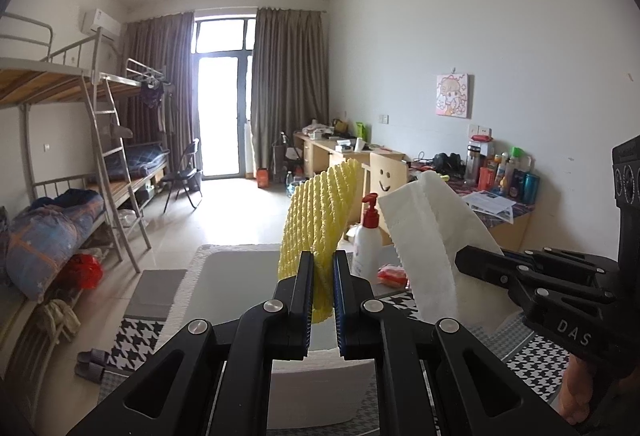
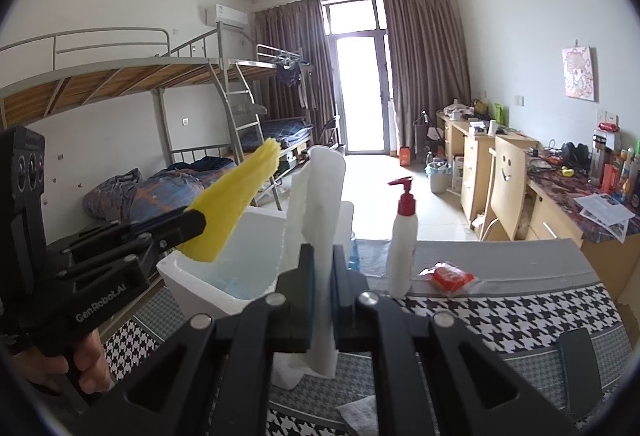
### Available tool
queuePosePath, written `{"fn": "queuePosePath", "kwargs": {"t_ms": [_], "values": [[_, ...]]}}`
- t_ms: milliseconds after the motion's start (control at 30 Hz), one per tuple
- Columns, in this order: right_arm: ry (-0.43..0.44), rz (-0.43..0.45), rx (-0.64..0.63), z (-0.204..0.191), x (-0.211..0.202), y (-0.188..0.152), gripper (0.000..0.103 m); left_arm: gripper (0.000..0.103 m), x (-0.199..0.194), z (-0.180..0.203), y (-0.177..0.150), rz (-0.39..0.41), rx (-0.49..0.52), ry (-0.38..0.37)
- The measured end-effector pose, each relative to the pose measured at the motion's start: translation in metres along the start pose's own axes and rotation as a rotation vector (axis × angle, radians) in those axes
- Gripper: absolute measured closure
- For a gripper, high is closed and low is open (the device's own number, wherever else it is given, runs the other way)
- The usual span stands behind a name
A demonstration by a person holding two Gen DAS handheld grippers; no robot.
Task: Organize soft objects
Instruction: 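Lower the yellow mesh into the foam box and open the left tool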
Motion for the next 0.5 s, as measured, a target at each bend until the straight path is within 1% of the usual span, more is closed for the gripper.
{"fn": "queuePosePath", "kwargs": {"t_ms": [233, 500], "values": [[0.018, -0.019, -0.006, -0.007, 0.009, 0.000, 0.093, 0.093, 0.007, -0.008, -0.001, -0.016, -0.018, 0.027], [0.026, -0.037, -0.008, -0.014, 0.018, 0.001, 0.093, 0.093, 0.018, -0.018, -0.005, -0.040, -0.037, 0.040]]}}
Point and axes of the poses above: each gripper's, at about its wrist camera, not at the fingertips, and x roughly the way its jaws point, z to its right, y to its top, the point moved 8 cm from there along x, roughly the way its jaws point, and after that the axes turned 6 degrees about -z, right-handed, at the moved point
